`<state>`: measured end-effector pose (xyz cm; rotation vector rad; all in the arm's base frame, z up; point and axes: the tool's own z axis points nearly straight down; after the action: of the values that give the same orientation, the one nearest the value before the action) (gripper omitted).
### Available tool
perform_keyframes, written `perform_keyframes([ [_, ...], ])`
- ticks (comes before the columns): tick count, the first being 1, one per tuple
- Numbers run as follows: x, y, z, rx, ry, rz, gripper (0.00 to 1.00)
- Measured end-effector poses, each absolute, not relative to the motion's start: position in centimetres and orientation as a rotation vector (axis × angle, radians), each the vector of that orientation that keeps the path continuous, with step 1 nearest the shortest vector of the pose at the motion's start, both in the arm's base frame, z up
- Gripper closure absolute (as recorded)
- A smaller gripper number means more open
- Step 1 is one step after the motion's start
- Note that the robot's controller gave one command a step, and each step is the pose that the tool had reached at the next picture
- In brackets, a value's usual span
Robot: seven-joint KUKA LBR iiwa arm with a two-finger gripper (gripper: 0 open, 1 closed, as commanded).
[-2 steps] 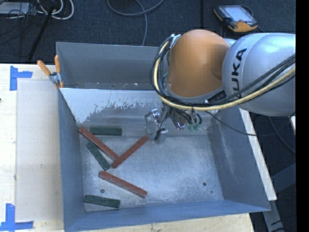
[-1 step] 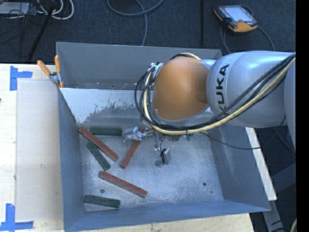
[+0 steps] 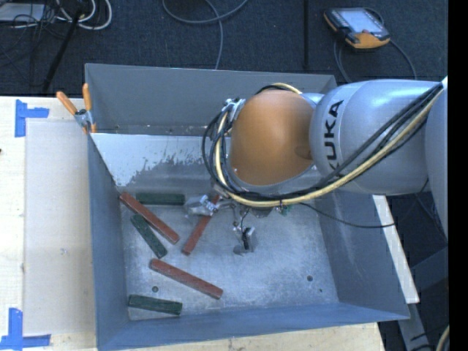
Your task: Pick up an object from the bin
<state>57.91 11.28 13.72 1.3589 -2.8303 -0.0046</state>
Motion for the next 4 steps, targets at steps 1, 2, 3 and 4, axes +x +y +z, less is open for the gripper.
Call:
perform_keyframes([
  [1, 59.3, 14.1, 7.0, 1.651, -2.673, -0.004, 1.0],
  [2, 59.3, 14.1, 7.0, 1.65, -2.673, -0.004, 1.0],
  [3, 58.7, 13.7, 10.6, 1.748, -2.604, -0.006, 1.0],
  [4, 57.9, 13.5, 11.4, 1.741, -2.623, 0.001, 1.0],
])
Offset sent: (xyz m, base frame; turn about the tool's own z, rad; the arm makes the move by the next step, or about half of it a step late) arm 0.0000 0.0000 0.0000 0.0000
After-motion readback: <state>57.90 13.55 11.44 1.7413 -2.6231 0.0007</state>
